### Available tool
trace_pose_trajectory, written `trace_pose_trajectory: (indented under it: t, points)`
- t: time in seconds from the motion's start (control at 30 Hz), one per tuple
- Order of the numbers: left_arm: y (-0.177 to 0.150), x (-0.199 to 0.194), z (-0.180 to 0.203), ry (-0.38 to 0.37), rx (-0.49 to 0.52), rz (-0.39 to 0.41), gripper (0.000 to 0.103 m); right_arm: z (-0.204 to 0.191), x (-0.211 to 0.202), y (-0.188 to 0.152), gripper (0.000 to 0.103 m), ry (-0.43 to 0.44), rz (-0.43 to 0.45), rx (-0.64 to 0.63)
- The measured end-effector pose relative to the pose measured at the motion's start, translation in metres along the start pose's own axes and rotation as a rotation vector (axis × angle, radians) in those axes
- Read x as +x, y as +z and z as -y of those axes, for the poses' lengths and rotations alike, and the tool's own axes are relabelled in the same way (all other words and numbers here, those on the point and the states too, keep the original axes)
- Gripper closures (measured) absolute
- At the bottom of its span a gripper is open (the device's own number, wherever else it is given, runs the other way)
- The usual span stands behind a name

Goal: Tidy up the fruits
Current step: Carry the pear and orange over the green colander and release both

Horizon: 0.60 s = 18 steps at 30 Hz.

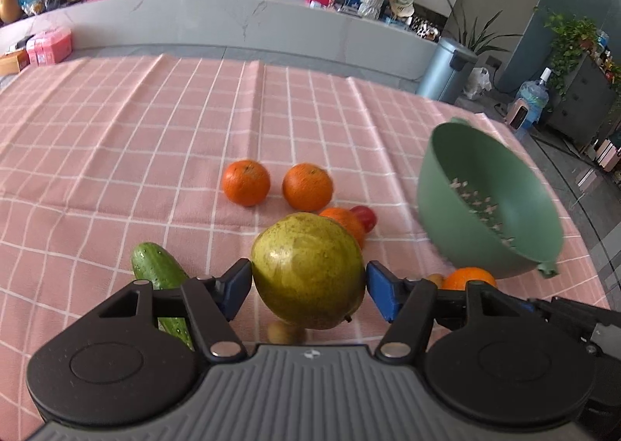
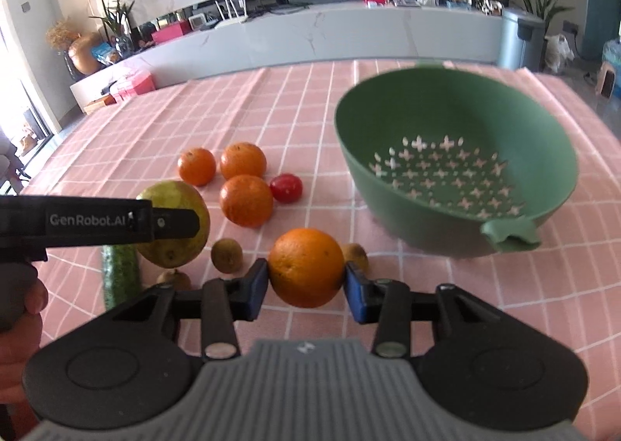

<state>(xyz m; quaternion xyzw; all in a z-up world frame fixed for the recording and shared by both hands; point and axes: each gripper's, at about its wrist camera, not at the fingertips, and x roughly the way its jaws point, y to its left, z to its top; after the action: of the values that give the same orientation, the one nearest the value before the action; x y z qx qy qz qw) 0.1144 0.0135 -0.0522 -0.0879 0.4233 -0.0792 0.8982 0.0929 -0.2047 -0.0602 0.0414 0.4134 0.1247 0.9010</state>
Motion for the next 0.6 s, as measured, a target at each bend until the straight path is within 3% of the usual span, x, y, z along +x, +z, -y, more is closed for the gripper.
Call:
trace_pose_trajectory:
  t: [0.33, 0.53, 0.6]
  points:
    - [0.032, -0.04, 0.05, -0.12, 0.08, 0.024, 0.029, 0.013, -0.055, 0.034, 0.065, 0.003, 0.113, -0.125]
    - [0.069, -0.019, 0.079, -0.252, 0.104, -0.062, 0.029, 0.043, -0.06, 0.067, 0.065, -0.021, 0.078, -0.16]
    - [0.077, -0.007, 0.09, -0.262, 0.116, -0.073, 0.029, 0.054, -0.056, 0.076, 0.064, -0.046, 0.068, -0.164]
